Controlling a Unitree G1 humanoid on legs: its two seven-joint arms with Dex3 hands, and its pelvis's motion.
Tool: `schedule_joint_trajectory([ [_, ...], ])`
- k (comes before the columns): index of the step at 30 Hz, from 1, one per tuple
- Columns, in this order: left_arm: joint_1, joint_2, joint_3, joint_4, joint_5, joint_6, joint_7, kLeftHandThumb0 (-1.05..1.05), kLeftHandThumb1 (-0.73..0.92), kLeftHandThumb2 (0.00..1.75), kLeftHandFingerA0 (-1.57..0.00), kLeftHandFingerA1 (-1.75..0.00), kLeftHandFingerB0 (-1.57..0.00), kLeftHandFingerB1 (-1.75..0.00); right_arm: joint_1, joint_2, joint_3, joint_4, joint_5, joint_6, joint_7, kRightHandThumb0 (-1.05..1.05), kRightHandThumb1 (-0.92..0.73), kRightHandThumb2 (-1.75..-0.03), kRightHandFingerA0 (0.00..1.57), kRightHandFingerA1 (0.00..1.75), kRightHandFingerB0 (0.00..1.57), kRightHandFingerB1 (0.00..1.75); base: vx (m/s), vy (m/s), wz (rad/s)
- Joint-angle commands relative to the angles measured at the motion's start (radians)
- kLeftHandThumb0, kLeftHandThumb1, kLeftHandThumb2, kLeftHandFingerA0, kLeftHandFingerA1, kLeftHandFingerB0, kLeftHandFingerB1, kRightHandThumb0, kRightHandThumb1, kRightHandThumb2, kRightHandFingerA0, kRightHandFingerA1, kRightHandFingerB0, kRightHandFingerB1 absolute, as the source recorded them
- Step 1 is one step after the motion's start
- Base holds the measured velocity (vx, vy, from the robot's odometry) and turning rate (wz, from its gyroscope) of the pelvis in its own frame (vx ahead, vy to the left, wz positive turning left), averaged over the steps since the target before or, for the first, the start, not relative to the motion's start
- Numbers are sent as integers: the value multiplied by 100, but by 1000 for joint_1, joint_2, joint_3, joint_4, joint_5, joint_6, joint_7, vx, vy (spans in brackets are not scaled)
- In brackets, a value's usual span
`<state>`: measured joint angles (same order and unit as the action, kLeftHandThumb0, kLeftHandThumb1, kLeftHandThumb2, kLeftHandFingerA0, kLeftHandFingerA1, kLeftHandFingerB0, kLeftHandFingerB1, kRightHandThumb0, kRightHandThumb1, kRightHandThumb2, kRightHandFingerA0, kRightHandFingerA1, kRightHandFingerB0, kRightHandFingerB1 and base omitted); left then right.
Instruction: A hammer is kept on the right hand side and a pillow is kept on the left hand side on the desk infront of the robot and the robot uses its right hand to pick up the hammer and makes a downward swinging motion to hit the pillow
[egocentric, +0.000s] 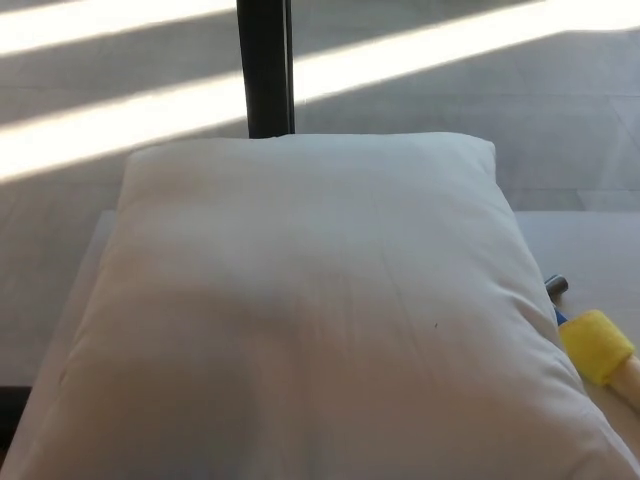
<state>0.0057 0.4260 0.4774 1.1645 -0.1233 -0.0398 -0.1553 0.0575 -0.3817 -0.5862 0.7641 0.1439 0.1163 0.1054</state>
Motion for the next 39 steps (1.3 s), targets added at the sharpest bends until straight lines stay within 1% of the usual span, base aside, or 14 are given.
schedule_joint_trajectory([
  [1,-12,54,127,88,-137,-17,-70,-63,74,63,-69,-54,-51,-47,-29,-55,-208,-32,219,152,-41,-60,-47,-87,0,46,4,37,0,0,0],
  [2,-14,57,141,88,-144,-13,-62,-63,73,63,-72,-54,-55,-47,-55,-68,-228,-11,218,141,-63,-55,-74,-64,17,44,10,26,0,0,0],
  [11,-16,68,193,105,-151,-12,-65,-65,74,62,-69,-57,-51,-46,-186,-146,-282,8,183,111,-154,-67,-57,-88,0,14,0,18,0,0,0],
  [17,-12,67,185,100,-164,-18,-84,-64,75,63,-65,-57,-49,-47,-341,-203,-342,37,248,113,-194,-56,-75,-62,0,17,1,22,0,0,0],
  [22,-31,66,188,105,-176,-3,-82,-63,73,62,-66,-55,-50,-47,-569,-285,-305,-52,256,183,-252,-78,-59,-93,0,15,10,17,0,0,0],
  [23,-30,66,187,107,-176,-5,-83,-63,73,61,-67,-54,-51,-47,-570,-277,-290,-95,255,188,-237,-75,-75,-62,0,29,4,33,0,0,0],
  [24,-29,66,182,110,-172,-11,-81,-64,73,62,-68,-51,-52,-46,-548,-262,-210,-254,249,225,-158,-89,-69,-59,2,107,8,63,0,0,0],
  [25,-28,66,179,112,-171,-12,-80,-64,73,62,-68,-51,-52,-46,-537,-257,-178,-318,247,243,-128,-89,-69,-59,2,107,8,63,0,0,0],
  [28,-28,65,173,114,-170,-14,-82,-63,74,62,-68,-51,-50,-45,-455,-279,-9,-473,143,221,-51,-84,-55,-96,2,54,6,47,0,0,0],
  [29,-27,66,171,115,-171,-12,-90,-63,75,63,-66,-51,-47,-44,-431,-287,61,-554,122,245,-26,-91,-55,-79,0,36,5,40,0,0,0],
  [30,-27,66,170,111,-172,-8,-92,-64,74,62,-65,-52,-51,-45,-419,-295,107,-597,98,265,-26,-95,-60,-99,2,39,9,42,0,0,0],
  [32,-24,66,160,107,-163,-16,-88,-64,74,62,-66,-52,-50,-45,-395,-335,194,-660,54,315,-7,-81,-75,-63,0,23,3,28,0,0,0],
  [33,-24,66,162,107,-166,-16,-91,-64,74,62,-67,-53,-51,-45,-385,-363,243,-696,34,353,7,-98,-65,-101,0,14,8,5,0,0,0],
  [39,-25,66,160,111,-170,-15,-96,-65,73,62,-71,-52,-52,-45,-370,-442,492,-670,-127,291,115,-102,-63,-102,0,8,2,0,0,0,0],
])
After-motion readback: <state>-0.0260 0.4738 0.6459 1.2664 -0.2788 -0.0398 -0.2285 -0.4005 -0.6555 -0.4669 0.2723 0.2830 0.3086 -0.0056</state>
